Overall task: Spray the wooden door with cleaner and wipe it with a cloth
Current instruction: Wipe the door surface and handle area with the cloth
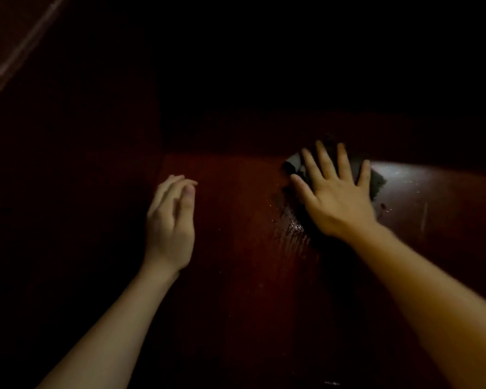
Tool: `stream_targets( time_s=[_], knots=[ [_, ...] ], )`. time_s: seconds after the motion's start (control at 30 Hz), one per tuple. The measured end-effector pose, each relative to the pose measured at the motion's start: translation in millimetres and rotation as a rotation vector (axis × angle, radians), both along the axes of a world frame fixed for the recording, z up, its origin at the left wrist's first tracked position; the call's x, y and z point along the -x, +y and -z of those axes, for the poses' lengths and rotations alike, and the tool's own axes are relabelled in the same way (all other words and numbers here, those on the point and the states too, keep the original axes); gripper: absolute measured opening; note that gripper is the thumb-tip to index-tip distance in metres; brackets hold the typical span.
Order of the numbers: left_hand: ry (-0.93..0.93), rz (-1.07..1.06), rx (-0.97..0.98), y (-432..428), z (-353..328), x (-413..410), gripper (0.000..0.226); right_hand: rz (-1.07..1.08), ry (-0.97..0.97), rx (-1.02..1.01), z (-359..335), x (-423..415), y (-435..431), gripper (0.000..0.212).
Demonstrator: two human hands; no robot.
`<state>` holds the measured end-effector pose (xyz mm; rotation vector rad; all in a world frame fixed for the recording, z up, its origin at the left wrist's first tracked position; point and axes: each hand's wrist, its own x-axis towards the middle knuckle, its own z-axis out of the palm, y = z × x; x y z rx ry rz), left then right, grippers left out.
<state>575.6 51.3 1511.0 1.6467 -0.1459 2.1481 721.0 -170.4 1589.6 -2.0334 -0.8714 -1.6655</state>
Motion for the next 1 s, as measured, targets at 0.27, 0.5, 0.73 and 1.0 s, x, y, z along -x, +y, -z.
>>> stream_targets(
  time_s=[0.27,0.5,0.73,1.0],
  knots=[
    [-0.056,0.380,0.091,6,4,15,0.084,-0.050,-0.555,0.778,140,56,93,0.062],
    [-0.115,0.469,0.100,7,3,12,0.081,0.040,-0.462,0.596,51,38,78,0.062],
    [-0.123,0.476,0.097,5,10,14,0.076,-0.003,-0.270,0.365,-35,61,100,0.058],
    [-0.165,0.464,0.064,0,7,15,0.086,0.063,-0.680,0.947,74,54,80,0.068]
  ],
)
